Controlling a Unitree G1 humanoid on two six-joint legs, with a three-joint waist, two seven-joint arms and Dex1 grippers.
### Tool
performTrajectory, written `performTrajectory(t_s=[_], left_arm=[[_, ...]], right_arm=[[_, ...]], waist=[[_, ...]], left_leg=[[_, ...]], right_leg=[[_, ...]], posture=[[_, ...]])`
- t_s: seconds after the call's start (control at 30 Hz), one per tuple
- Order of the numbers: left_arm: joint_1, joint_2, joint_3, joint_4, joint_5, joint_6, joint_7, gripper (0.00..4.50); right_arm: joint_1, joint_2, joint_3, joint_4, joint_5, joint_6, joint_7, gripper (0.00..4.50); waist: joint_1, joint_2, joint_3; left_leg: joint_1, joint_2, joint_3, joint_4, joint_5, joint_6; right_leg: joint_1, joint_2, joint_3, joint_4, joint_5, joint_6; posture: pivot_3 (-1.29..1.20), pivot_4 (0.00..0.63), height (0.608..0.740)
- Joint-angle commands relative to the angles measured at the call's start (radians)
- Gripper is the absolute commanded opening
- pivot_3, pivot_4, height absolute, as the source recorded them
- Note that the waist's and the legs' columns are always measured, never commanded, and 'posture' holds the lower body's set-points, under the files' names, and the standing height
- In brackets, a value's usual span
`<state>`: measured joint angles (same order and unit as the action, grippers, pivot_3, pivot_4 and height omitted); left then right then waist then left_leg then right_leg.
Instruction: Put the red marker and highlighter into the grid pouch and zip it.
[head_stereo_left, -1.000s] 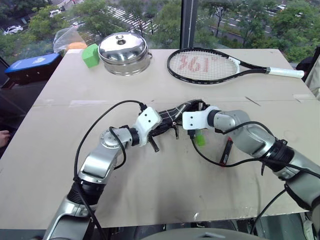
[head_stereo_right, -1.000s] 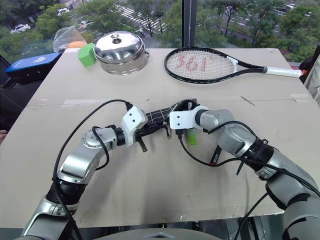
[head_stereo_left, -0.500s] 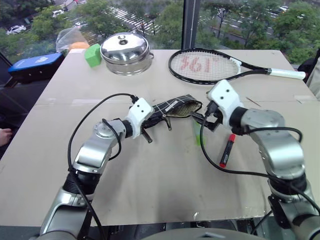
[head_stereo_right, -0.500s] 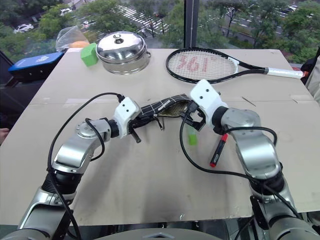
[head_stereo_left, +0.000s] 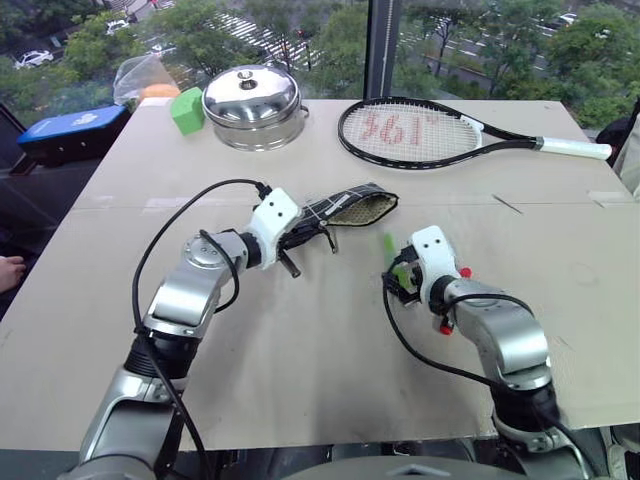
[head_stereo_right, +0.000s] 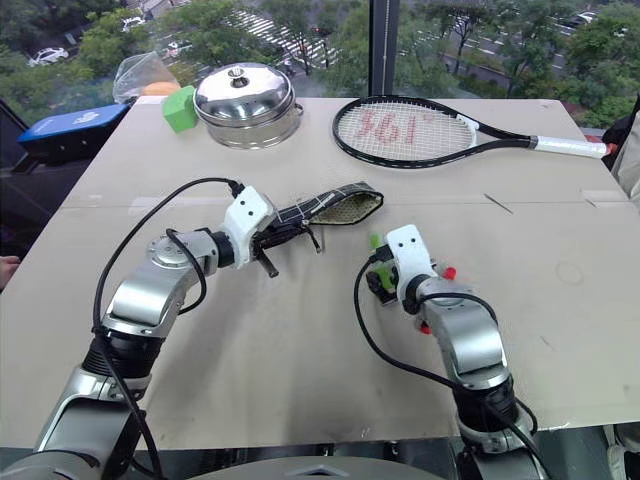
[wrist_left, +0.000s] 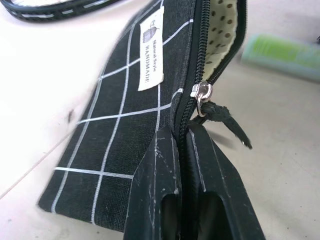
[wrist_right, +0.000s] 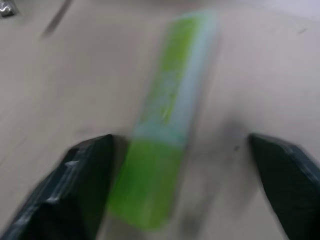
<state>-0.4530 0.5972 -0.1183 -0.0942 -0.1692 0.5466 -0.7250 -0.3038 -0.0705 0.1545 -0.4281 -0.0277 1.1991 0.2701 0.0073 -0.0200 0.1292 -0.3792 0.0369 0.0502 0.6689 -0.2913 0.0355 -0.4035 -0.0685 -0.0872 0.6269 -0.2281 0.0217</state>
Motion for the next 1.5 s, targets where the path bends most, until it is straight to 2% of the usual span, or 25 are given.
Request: performTrajectory(t_s=[0.03, 0.17, 0.27, 0.47, 0.57, 0.67, 0.73, 0.9, 1.03, 1.07, 1.1, 1.13, 1.23, 1.4, 1.5], left_arm=[[-0.012, 0.004, 0.021, -0.055, -0.005, 0.003, 0.004, 0.0], [-0.005, -0.006, 0.023, -0.07, -0.011, 0.014, 0.011, 0.0], [0.001, -0.011, 0.023, -0.074, -0.013, 0.013, 0.013, 0.0], [0.003, -0.013, 0.007, -0.049, 0.0, -0.019, 0.003, 0.0], [-0.002, -0.019, -0.008, -0.038, 0.01, -0.043, -0.001, 0.0], [-0.006, -0.027, -0.019, -0.034, 0.018, -0.061, -0.005, 0.0], [0.002, -0.032, -0.038, -0.054, 0.025, -0.083, -0.016, 0.0], [0.034, -0.033, -0.076, -0.109, 0.036, -0.13, -0.048, 0.0], [0.061, -0.033, -0.097, -0.129, 0.045, -0.145, -0.056, 0.0], [0.065, -0.036, -0.096, -0.132, 0.044, -0.142, -0.055, 0.0], [0.07, -0.039, -0.093, -0.136, 0.044, -0.136, -0.051, 0.0], [0.074, -0.043, -0.084, -0.137, 0.04, -0.123, -0.044, 0.0], [0.08, -0.042, -0.058, -0.121, 0.042, -0.103, -0.023, 0.0], [0.055, -0.062, -0.013, -0.051, 0.048, -0.058, 0.043, 0.0], [0.049, -0.065, 0.0, -0.033, 0.047, -0.047, 0.056, 0.0]], right_arm=[[0.007, -0.013, 0.0, 0.017, 0.003, -0.006, -0.028, 2.23], [0.005, -0.089, 0.017, -0.055, 0.013, 0.004, -0.001, 0.81], [-0.016, -0.192, 0.025, -0.142, 0.046, 0.003, 0.06, 0.81], [-0.162, -0.544, 0.04, -0.301, 0.181, 0.034, 0.31, 0.81], [-0.266, -0.625, 0.087, -0.282, 0.22, 0.039, 0.37, 0.81], [-0.331, -0.647, 0.142, -0.24, 0.232, 0.035, 0.39, 0.81], [-0.396, -0.642, 0.236, -0.14, 0.184, -0.017, 0.381, 0.81], [-0.522, -0.562, 0.393, 0.09, 0.095, -0.131, 0.364, 0.81], [-0.601, -0.485, 0.497, 0.282, 0.018, -0.316, 0.404, 0.81], [-0.61, -0.472, 0.503, 0.309, 0.011, -0.349, 0.415, 1.87], [-0.615, -0.461, 0.499, 0.335, 0.003, -0.375, 0.421, 2.26], [-0.616, -0.453, 0.476, 0.348, 0.002, -0.391, 0.415, 2.26], [-0.58, -0.456, 0.368, 0.294, 0.046, -0.393, 0.426, 3.6], [-0.402, -0.469, 0.097, -0.02, 0.232, -0.111, 0.449, 3.6], [-0.292, -0.418, -0.087, -0.236, 0.307, 0.114, 0.407, 3.6]], waist=[[-0.002, -0.001, 0.0], [0.002, 0.0, 0.0], [0.008, 0.0, 0.0], [0.001, 0.003, 0.004], [0.001, 0.003, 0.004], [0.003, 0.003, 0.003], [0.004, 0.003, 0.003], [0.005, 0.002, 0.004], [0.003, 0.002, 0.004], [0.004, 0.003, 0.004], [0.005, 0.003, 0.004], [0.006, 0.003, 0.004], [0.007, 0.003, 0.004], [0.007, 0.002, 0.003], [0.007, 0.002, 0.003]], left_leg=[[0.0, 0.0, 0.0, 0.0, 0.0, 0.0], [0.0, 0.0, -0.001, 0.0, 0.0, 0.0], [-0.002, 0.0, -0.002, 0.0, 0.0, 0.0], [-0.001, -0.001, 0.001, 0.0, -0.002, 0.004], [0.0, 0.0, -0.001, 0.0, -0.003, 0.004], [-0.001, 0.0, -0.003, -0.001, -0.003, 0.004], [-0.001, 0.0, -0.002, 0.0, -0.003, 0.004], [-0.001, -0.001, 0.001, 0.001, -0.002, 0.005], [-0.001, -0.001, 0.001, 0.001, -0.001, 0.002], [-0.001, 0.0, 0.001, 0.0, -0.001, 0.002], [-0.001, 0.0, 0.0, 0.0, -0.001, 0.002], [-0.002, 0.0, 0.0, 0.0, -0.001, 0.002], [-0.002, 0.0, 0.0, 0.001, -0.001, 0.002], [-0.003, 0.0, -0.002, 0.001, -0.001, 0.002], [-0.003, 0.0, -0.003, 0.0, -0.002, 0.004]], right_leg=[[0.0, 0.0, 0.0, 0.0, 0.0, 0.0], [0.0, 0.0, 0.002, 0.0, 0.0, 0.0], [0.0, -0.001, 0.002, -0.001, 0.0, 0.0], [0.0, 0.0, 0.001, -0.002, 0.0, 0.0], [0.0, 0.001, 0.0, -0.001, 0.0, 0.0], [0.0, 0.001, 0.0, -0.001, 0.0, 0.0], [0.0, 0.001, 0.001, -0.001, 0.0, 0.0], [0.0, -0.001, 0.002, -0.002, 0.0, 0.0], [0.0, -0.001, 0.001, -0.001, 0.0, 0.0], [-0.001, 0.0, 0.001, -0.001, 0.0, 0.0], [-0.001, 0.0, 0.001, -0.001, 0.0, 0.0], [-0.001, 0.0, 0.001, -0.001, 0.0, 0.0], [-0.001, -0.001, -0.001, -0.001, 0.0, 0.0], [0.0, -0.002, -0.002, -0.001, 0.0, 0.0], [0.0, -0.002, -0.001, -0.001, 0.0, 0.0]], posture=[[0.0, 0.15, 0.74], [0.0, 0.15, 0.74], [0.0, 0.15, 0.74], [0.0, 0.15, 0.74], [0.0, 0.15, 0.74], [0.0, 0.15, 0.74], [0.0, 0.15, 0.74], [0.0, 0.15, 0.74], [0.0, 0.15, 0.74], [0.0, 0.15, 0.74], [0.0, 0.15, 0.74], [0.0, 0.15, 0.74], [0.0, 0.15, 0.74], [0.0, 0.15, 0.74], [0.0, 0.15, 0.74]])
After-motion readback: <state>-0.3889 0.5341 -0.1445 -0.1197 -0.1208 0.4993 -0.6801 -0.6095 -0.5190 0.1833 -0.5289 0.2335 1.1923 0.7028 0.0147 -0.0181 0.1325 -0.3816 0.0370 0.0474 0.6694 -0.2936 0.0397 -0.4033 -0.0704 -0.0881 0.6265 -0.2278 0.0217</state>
